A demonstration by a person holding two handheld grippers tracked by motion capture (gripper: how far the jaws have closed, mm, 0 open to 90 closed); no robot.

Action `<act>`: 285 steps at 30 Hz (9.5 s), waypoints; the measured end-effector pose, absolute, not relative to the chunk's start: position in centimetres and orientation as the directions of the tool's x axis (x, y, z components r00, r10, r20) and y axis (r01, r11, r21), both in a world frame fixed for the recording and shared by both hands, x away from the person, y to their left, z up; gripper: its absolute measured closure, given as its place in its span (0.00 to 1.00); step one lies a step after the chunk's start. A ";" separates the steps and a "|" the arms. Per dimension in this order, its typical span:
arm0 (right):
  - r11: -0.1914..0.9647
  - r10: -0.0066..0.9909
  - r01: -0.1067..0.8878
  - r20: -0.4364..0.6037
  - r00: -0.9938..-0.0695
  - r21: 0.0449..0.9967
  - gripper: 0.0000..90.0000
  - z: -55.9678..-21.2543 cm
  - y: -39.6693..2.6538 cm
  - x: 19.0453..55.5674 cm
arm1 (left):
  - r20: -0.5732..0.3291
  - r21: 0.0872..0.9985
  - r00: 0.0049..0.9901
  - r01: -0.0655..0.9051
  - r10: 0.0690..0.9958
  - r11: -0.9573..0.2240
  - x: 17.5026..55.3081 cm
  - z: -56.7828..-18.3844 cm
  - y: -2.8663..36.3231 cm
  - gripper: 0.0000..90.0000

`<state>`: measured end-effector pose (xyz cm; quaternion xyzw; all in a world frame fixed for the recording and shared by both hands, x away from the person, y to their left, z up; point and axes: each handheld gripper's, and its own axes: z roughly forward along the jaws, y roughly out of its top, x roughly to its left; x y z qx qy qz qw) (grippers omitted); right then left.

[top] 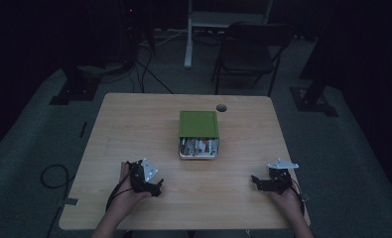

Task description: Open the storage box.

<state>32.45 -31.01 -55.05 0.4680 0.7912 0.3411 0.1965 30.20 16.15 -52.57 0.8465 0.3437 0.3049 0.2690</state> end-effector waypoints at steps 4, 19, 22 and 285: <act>0.329 0.875 0.607 0.009 -0.485 0.724 0.13 -55.1 -31.0 32.5 | 0.345 0.660 0.596 0.395 0.725 -0.638 30.3 -52.5 15.2 0.00; 0.329 0.875 0.606 0.008 -0.484 0.724 0.13 -55.1 -31.0 32.5 | 0.433 0.614 0.637 0.308 0.637 -0.726 30.0 -52.3 12.5 0.04; 0.329 0.875 0.606 0.008 -0.485 0.724 0.13 -55.1 -31.0 32.5 | 0.446 0.605 0.644 0.295 0.622 -0.740 30.0 -52.3 12.1 0.04; 0.297 0.898 0.622 0.010 -0.440 0.724 0.14 -55.0 -31.0 32.5 | 0.326 0.833 0.770 0.041 0.549 -0.552 26.6 -46.0 10.7 0.66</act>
